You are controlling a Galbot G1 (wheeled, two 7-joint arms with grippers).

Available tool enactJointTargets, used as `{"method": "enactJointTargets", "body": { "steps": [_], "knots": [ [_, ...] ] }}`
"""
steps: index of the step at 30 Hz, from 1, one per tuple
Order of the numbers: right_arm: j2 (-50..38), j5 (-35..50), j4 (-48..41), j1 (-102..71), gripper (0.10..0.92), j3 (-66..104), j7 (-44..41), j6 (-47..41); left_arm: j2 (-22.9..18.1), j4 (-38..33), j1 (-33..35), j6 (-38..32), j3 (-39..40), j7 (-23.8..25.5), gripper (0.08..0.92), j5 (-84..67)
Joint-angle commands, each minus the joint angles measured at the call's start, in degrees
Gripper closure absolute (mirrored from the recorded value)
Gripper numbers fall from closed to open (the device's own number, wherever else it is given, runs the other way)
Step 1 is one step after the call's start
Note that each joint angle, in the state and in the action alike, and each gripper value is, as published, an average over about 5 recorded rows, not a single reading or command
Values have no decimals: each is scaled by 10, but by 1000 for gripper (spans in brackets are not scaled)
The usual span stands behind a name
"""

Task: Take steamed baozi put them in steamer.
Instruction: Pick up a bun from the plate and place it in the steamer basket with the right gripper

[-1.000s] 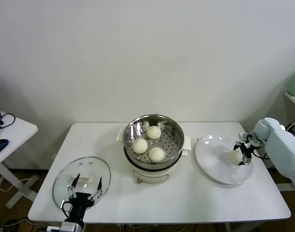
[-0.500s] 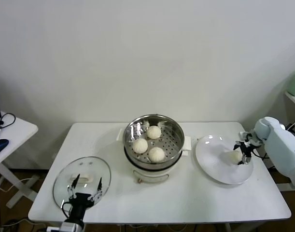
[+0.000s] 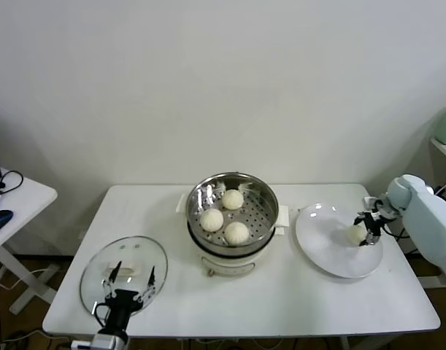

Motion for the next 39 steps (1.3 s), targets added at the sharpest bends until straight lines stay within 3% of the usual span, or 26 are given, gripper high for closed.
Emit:
{"method": "enactJointTargets", "body": {
  "steps": [1,10,21,31,39],
  "knots": [
    [-23,140,38,53,295,-93,-2,-39,1,-1,-5,2,5,0,177,1],
    [-43,397,110,229,296,-309,8,-124,6,-12,-8,3,11,1,177,-3],
    [-4,726,209,460,296,-598,34,-205,11,-28,-7,6,24,6,177,-3],
    [63,792,254,504,296,-694,47,-209,14,-69,-21,25,78,-2,177,0],
    [133,798,251,465,296,-701,62,-214,13,-79,-11,21,65,0,177,-7]
  ]
}}
